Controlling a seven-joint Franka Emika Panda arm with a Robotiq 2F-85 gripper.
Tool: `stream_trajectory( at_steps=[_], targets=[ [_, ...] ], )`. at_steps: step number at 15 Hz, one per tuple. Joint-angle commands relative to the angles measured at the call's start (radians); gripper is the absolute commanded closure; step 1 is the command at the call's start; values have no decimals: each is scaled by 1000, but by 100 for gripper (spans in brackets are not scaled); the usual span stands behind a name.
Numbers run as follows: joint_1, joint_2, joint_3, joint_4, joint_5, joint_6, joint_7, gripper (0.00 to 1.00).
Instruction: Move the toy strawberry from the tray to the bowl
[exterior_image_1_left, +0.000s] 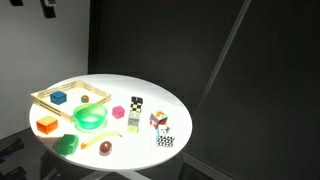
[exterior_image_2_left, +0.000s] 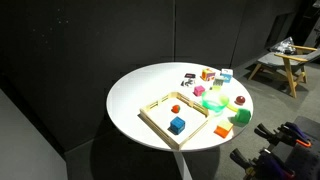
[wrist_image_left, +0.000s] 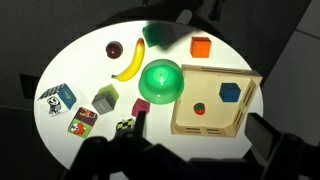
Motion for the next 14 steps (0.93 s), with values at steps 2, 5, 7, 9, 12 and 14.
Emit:
stream_trajectory(
  at_steps=[2, 5, 7, 9, 12, 14],
  targets=[
    [-1, 0, 1, 3, 1, -1, -1, 0],
    [-1, -1, 1, 3, 1, -1, -1, 0],
    [-1, -1, 1, 3, 1, -1, -1, 0],
    [-1, -1, 1, 3, 1, -1, -1, 0],
    [1, 17, 4, 12, 2, 0, 4, 0],
    [3, 42, 9, 22, 3, 4, 12, 0]
  ],
)
